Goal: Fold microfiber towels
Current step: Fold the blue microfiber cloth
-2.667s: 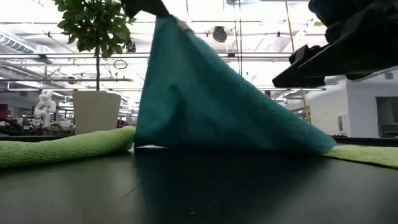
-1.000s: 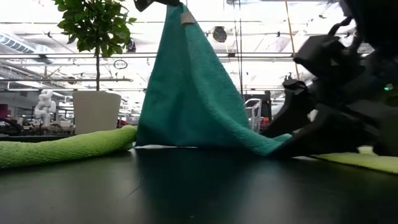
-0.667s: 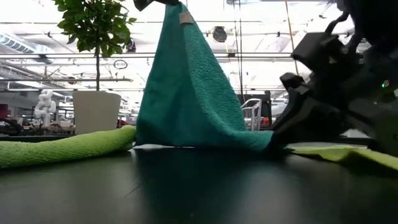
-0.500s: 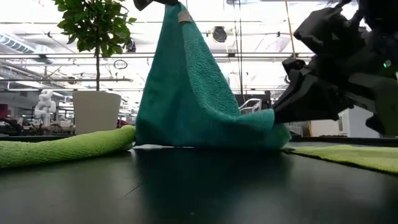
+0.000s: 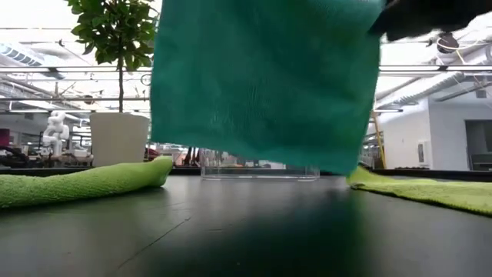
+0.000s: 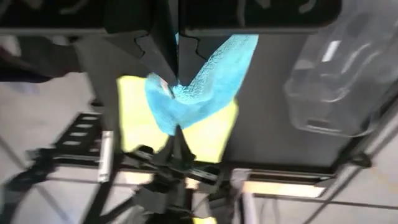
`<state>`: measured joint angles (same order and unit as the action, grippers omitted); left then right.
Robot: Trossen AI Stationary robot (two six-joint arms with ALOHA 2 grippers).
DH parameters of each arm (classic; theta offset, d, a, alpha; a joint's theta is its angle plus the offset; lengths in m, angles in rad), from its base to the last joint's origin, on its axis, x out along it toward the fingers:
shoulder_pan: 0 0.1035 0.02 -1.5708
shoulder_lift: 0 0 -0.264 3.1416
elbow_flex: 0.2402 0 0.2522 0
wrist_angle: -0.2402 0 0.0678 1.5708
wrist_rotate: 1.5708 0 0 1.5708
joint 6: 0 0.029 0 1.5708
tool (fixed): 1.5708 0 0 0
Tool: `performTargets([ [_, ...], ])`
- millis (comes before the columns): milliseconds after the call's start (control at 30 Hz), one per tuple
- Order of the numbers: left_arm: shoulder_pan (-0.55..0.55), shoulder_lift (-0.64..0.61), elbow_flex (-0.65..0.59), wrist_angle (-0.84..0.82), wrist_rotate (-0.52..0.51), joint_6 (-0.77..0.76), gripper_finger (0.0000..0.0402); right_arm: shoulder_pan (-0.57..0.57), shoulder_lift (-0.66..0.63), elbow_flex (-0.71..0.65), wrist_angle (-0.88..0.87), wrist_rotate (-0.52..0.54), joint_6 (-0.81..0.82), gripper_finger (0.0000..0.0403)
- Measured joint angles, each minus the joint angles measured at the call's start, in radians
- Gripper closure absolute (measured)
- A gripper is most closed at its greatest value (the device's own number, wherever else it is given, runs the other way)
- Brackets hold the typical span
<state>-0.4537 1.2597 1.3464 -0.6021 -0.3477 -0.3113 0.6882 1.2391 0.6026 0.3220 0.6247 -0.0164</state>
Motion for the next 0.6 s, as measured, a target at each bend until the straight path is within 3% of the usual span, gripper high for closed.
performTargets([
  [400, -0.241, 0.077, 0.000, 0.168, -0.118, -0.069, 0.0399, 0.155, -0.012, 0.100, -0.041, -0.012, 0.152, 0.0403],
  [600, -0.237, 0.079, 0.000, 0.145, -0.183, -0.069, 0.0400, 0.145, -0.053, 0.132, -0.091, -0.047, 0.238, 0.0403],
])
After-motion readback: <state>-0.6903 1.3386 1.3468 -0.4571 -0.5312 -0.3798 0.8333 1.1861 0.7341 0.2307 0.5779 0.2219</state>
